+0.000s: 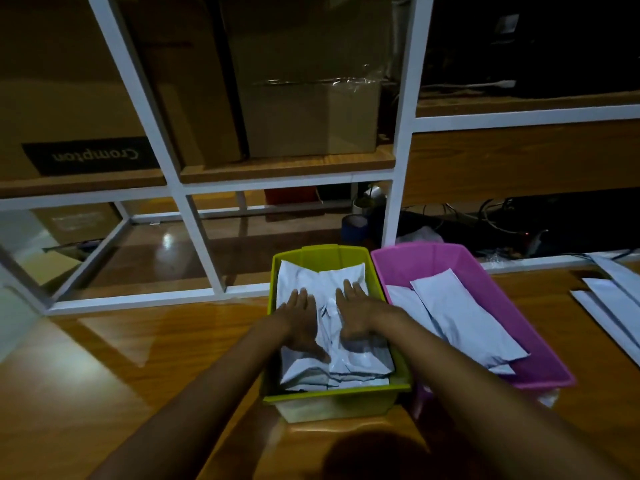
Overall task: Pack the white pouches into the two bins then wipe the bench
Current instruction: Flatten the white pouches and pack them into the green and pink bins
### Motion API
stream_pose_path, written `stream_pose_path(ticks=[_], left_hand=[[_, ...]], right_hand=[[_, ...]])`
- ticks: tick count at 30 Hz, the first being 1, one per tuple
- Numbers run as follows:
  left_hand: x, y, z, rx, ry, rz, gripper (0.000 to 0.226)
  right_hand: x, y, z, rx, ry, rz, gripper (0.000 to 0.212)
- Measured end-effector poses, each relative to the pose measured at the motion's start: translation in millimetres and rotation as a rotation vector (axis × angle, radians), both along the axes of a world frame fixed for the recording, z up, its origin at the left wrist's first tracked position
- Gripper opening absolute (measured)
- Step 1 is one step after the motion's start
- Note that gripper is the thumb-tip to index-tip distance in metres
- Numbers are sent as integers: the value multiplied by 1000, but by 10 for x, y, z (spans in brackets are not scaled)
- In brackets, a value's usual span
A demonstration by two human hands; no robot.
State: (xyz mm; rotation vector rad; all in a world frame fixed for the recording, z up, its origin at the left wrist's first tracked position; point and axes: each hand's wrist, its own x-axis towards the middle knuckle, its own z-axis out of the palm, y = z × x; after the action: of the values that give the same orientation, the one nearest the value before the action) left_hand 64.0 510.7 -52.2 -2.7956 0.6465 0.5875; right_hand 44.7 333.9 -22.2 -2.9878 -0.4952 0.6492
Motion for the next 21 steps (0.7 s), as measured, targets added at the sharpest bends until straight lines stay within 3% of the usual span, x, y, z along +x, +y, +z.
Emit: stream_pose_path(ticks=[2, 6, 14, 17, 21], left_hand=[[-43, -28, -54, 23, 59, 43, 146], [-57, -90, -152, 42, 59, 59, 147], [-163, -72, 93, -76, -37, 70, 140], [-351, -93, 346, -157, -145, 126, 114], [-908, -342, 730, -433, -416, 190, 70]], right_hand=[[-26, 27, -175, -71, 42, 9, 114], [-56, 78, -455, -112, -8, -6, 118], [-131, -9, -180, 111, -119, -44, 105], [-289, -114, 24, 208, -207, -43, 88], [-812, -448, 313, 419, -386, -113, 73]])
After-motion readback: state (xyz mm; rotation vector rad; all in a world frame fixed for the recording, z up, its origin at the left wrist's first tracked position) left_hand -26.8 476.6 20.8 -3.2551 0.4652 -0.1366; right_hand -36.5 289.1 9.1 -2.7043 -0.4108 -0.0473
